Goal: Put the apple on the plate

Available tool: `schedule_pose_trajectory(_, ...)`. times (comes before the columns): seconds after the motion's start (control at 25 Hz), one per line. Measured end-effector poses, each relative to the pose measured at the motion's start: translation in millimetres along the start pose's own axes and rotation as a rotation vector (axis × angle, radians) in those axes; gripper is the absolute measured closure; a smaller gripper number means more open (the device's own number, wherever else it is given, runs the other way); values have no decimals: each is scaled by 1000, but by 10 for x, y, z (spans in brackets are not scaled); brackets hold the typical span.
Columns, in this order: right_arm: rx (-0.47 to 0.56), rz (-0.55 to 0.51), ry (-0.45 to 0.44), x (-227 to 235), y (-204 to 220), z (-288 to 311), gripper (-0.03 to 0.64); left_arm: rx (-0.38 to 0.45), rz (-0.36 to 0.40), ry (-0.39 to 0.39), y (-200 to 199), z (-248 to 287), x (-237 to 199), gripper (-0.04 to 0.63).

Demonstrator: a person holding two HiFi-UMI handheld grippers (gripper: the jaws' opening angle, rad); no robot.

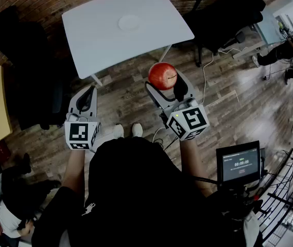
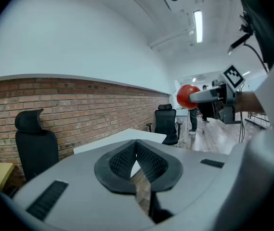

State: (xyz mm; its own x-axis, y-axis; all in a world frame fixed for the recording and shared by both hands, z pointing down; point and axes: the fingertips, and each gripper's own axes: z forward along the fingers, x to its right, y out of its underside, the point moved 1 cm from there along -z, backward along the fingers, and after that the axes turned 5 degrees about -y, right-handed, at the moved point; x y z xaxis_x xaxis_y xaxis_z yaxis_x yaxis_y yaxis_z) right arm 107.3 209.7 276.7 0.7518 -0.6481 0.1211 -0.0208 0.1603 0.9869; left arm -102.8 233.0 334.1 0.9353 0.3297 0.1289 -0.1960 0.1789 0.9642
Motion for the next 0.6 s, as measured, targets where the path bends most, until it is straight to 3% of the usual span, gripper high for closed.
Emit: schedule_pose_trajectory(0.6,-10,9,3,-123,-8,162,221,12,-7,53,-3,8,-164,588)
